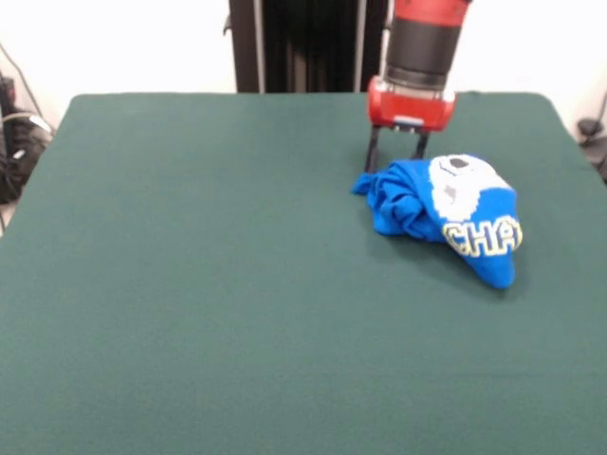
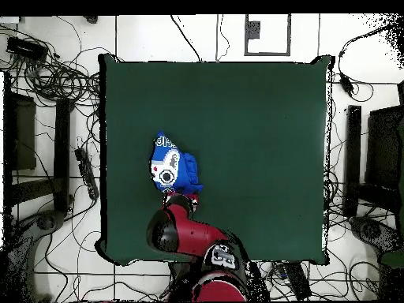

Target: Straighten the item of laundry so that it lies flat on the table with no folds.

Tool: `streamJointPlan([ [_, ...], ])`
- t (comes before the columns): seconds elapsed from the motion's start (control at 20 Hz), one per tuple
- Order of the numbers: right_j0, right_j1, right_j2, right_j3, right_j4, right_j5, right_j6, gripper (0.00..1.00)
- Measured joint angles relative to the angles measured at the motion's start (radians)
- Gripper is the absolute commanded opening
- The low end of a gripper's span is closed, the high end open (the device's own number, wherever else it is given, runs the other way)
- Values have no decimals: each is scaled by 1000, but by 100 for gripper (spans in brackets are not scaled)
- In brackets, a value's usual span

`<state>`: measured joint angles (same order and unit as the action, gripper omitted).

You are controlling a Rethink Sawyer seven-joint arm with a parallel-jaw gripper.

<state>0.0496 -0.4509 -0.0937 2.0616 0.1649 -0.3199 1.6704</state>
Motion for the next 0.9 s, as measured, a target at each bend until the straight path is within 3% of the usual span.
streamJointPlan([
  [0.3, -51, 51, 36, -7, -66, -144, 20, 100],
  [0.75, -68, 71, 38, 2, -126, -234, 72, 100],
  [0.8, -66, 72, 41, 1, -126, -235, 72, 0],
  [0.9, -65, 72, 42, 1, -125, -236, 72, 0],
])
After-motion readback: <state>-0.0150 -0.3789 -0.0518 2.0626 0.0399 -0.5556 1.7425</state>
